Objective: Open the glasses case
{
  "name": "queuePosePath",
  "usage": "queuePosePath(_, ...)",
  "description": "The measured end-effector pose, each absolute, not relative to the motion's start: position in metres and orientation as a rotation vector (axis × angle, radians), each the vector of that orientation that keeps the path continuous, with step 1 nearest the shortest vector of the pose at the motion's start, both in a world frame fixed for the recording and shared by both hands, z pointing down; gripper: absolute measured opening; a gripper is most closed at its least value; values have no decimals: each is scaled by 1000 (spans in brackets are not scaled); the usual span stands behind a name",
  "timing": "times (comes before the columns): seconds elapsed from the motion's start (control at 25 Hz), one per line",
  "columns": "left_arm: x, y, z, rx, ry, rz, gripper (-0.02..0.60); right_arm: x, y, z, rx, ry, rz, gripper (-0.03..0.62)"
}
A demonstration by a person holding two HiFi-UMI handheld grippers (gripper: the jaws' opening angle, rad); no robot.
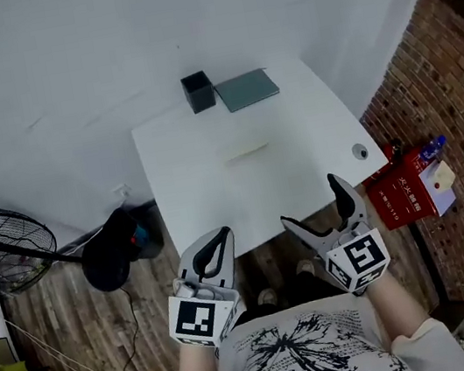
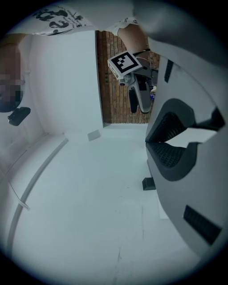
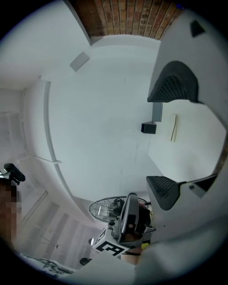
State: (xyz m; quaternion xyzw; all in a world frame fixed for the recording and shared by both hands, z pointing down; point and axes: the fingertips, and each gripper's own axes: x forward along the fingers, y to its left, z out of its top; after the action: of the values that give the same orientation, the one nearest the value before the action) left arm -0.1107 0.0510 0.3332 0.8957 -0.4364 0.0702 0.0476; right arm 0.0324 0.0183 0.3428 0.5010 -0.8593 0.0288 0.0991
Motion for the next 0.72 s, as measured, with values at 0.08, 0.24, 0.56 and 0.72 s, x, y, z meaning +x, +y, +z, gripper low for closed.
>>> queuePosePath(0.08, -112, 32, 341, 2705, -1350, 211, 14, 28, -3, 352, 1430, -2538, 92, 522)
queuePosePath(0.24, -112, -8, 352, 2645, -1407, 191, 13, 24, -51, 376, 1313, -2541, 142, 517)
queuePosePath(0.56, -96, -96, 385, 2491, -1522, 207, 14, 27, -151, 427, 1033, -2524, 205, 515)
queuePosePath(0.72, -85, -131, 411, 2429, -1597, 280, 14, 33, -196, 453, 911, -2489, 197, 515)
